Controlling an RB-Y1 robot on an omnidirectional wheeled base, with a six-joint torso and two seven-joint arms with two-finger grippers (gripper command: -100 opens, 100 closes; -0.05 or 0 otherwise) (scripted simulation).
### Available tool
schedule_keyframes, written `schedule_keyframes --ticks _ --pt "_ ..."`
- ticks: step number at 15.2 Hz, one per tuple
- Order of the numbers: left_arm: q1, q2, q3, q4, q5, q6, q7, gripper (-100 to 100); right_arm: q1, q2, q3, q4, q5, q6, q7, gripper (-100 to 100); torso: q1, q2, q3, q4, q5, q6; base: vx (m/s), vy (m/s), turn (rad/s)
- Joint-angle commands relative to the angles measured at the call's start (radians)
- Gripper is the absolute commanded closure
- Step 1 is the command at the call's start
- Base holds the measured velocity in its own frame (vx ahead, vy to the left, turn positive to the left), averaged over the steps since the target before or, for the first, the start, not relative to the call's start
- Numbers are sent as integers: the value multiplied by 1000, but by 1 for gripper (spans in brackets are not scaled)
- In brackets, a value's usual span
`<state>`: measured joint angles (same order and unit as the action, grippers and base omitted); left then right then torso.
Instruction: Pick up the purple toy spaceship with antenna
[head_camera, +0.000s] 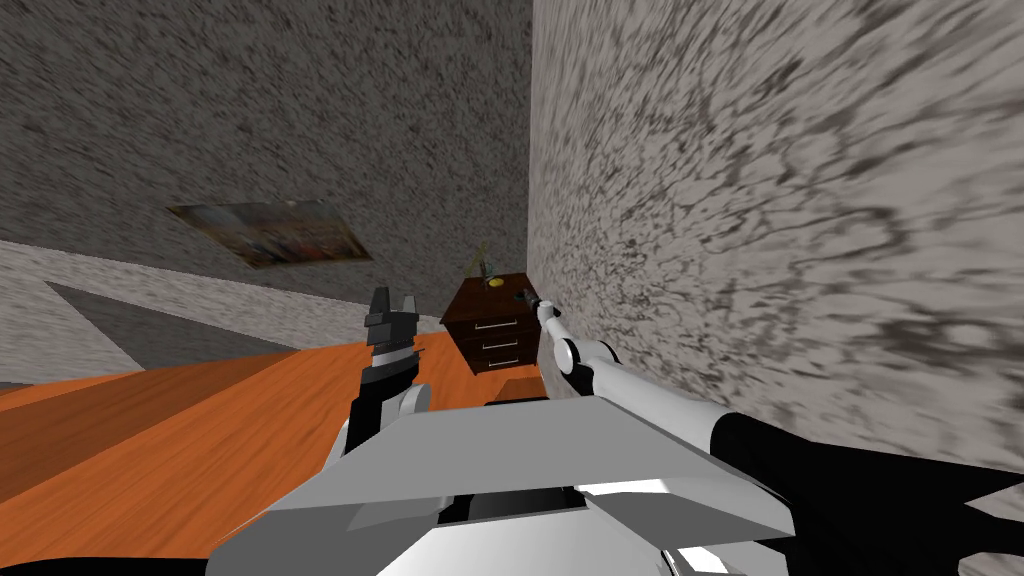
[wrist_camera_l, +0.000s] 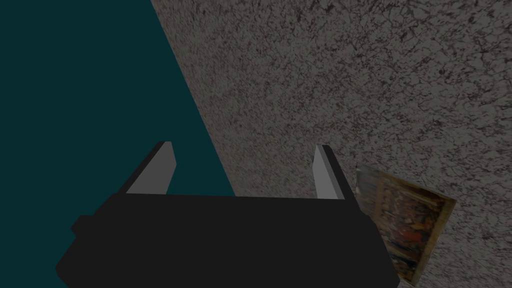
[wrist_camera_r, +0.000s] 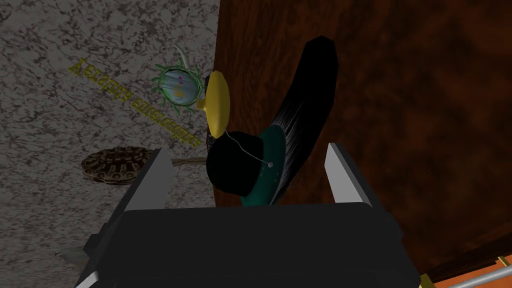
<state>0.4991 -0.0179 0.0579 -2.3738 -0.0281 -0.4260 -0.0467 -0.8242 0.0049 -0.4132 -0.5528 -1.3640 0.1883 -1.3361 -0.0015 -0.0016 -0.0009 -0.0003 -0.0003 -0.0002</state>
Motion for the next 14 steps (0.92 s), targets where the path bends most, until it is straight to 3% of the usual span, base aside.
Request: schedule_keyframes --ticks 1,2,3,4,5,6,12,14 --pt "0 0 0 0 0 0 0 0 16 23 -2 -40 50 10 -50 -100 0 0 0 0 0 0 26 -20 14" --pt "0 0 0 0 0 0 0 0 16 23 -2 -40 68 10 -50 -100 0 0 0 0 0 0 16 -13 2" --pt "0 0 0 0 0 0 0 0 16 23 -2 -40 111 10 -91 -100 0 0 0 0 0 0 8 -6 -3" --pt "0 0 0 0 0 0 0 0 20 22 5 -46 98 8 -78 -100 0 1 0 0 0 0 0 0 0" --pt "0 0 0 0 0 0 0 0 58 -27 55 -76 158 -5 -42 -100 0 1 1 0 0 0 -3 28 276" --pt "0 0 0 0 0 0 0 0 58 -46 71 -76 135 -5 -1 -100 2 1 1 0 0 -1 -10 44 300" --pt "0 0 0 0 0 0 0 0 58 -51 75 -76 238 -5 155 -100 1 2 1 1 0 1 -5 12 -2" --pt "0 0 0 0 0 0 0 0 58 -51 75 -76 283 -5 177 -100 0 2 1 1 0 1 0 0 0"
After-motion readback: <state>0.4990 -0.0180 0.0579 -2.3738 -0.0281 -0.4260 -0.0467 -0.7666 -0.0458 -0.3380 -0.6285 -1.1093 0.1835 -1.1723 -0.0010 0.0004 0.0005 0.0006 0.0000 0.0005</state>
